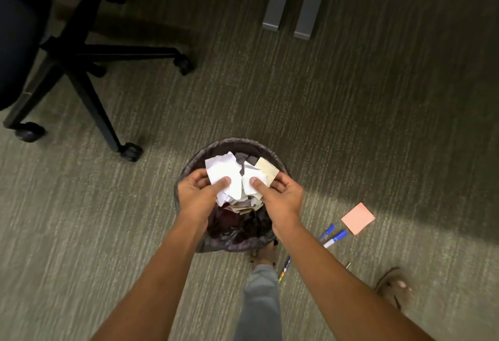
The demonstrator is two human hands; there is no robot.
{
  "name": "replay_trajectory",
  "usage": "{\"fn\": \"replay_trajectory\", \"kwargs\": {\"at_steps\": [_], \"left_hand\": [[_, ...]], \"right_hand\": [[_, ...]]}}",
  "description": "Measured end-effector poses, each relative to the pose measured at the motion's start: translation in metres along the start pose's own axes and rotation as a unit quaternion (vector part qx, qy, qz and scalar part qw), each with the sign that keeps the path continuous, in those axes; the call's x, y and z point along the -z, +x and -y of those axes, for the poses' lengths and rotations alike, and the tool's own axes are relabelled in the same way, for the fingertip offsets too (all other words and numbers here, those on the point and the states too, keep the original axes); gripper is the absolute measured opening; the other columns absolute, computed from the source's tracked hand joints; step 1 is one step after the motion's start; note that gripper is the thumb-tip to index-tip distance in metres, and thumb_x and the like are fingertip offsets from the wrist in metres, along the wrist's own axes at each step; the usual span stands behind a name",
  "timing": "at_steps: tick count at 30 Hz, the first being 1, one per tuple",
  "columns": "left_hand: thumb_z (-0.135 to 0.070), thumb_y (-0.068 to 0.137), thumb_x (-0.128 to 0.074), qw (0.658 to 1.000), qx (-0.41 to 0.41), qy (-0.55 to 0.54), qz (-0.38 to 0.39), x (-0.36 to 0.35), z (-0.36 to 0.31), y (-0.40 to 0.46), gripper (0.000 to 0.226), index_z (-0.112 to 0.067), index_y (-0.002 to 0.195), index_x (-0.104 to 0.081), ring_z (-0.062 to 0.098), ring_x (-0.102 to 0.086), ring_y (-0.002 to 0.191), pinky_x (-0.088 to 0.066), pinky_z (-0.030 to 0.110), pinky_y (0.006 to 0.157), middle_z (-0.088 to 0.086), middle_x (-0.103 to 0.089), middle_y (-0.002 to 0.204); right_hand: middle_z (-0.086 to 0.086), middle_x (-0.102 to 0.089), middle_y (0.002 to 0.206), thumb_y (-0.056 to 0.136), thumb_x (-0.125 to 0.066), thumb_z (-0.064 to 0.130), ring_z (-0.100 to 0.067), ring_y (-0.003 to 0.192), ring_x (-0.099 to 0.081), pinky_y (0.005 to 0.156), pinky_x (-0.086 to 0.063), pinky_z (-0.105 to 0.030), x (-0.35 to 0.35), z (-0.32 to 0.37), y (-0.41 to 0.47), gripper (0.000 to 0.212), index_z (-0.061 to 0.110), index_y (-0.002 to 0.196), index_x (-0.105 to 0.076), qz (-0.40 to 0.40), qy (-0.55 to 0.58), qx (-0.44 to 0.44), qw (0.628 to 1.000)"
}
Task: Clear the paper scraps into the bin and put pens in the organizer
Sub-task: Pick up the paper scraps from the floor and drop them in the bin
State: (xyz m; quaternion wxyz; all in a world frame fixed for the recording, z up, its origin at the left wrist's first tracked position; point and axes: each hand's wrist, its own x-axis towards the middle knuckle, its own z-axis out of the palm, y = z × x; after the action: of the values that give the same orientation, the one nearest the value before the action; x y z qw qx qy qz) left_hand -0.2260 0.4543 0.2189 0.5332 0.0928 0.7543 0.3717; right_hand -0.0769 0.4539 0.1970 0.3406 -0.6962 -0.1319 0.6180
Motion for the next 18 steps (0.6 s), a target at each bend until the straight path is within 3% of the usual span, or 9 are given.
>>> {"fn": "replay_trajectory", "kwargs": {"at_steps": [3,8,12,15,18], "left_hand": [[0.000,0.072,-0.080,0.999,0.005,0.028,-0.030,0.003,0.015,0.006,0.026,-0.005,0.093,-0.065,0.025,-0.073,0.078,-0.059,0.036,0.072,0.012,-0.074,0.089],[-0.017,0.067,-0.087,0.992,0.024,0.059,-0.108,0.000,0.043,0.006,0.038,-0.004,0.093,-0.062,0.026,-0.064,0.064,-0.053,0.032,0.055,0.011,-0.069,0.078],[-0.028,0.065,-0.088,0.978,0.017,0.083,-0.188,-0.008,0.056,-0.003,0.039,-0.017,0.085,-0.057,0.032,-0.068,0.076,-0.057,0.054,0.078,0.011,-0.066,0.078],[-0.033,0.068,-0.085,0.976,-0.007,0.095,-0.196,-0.025,0.054,-0.015,0.033,-0.025,0.077,-0.053,0.031,-0.068,0.076,-0.056,0.056,0.080,0.011,-0.066,0.077],[-0.035,0.071,-0.082,0.981,-0.042,0.113,-0.150,-0.053,0.050,-0.031,0.030,-0.021,0.080,-0.058,0.035,-0.070,0.078,-0.057,0.054,0.078,0.009,-0.065,0.075]], "right_hand": [[0.001,-0.077,0.080,0.070,-0.087,0.012,-0.008,0.069,-0.074,0.058,-0.055,-0.018,-0.008,-0.013,0.000,0.026,0.020,0.088,-0.070,-0.045,-0.075,0.044,0.995],[0.011,-0.072,0.083,0.073,-0.086,0.029,0.003,0.069,-0.070,0.064,-0.058,-0.017,-0.001,-0.024,0.001,0.026,0.027,0.091,-0.067,-0.050,-0.218,0.122,0.967],[0.012,-0.070,0.073,0.078,-0.080,0.036,0.003,0.062,-0.067,0.061,-0.058,-0.019,0.021,-0.025,-0.005,0.017,0.028,0.087,-0.068,-0.098,-0.267,0.150,0.947],[0.012,-0.066,0.064,0.080,-0.077,0.040,0.000,0.056,-0.064,0.055,-0.055,-0.017,0.049,-0.025,-0.008,0.017,0.026,0.080,-0.066,-0.128,-0.263,0.162,0.942],[0.013,-0.063,0.060,0.082,-0.076,0.038,0.001,0.054,-0.061,0.051,-0.050,-0.014,0.086,-0.028,-0.008,0.018,0.025,0.075,-0.065,-0.159,-0.255,0.155,0.941]]}}
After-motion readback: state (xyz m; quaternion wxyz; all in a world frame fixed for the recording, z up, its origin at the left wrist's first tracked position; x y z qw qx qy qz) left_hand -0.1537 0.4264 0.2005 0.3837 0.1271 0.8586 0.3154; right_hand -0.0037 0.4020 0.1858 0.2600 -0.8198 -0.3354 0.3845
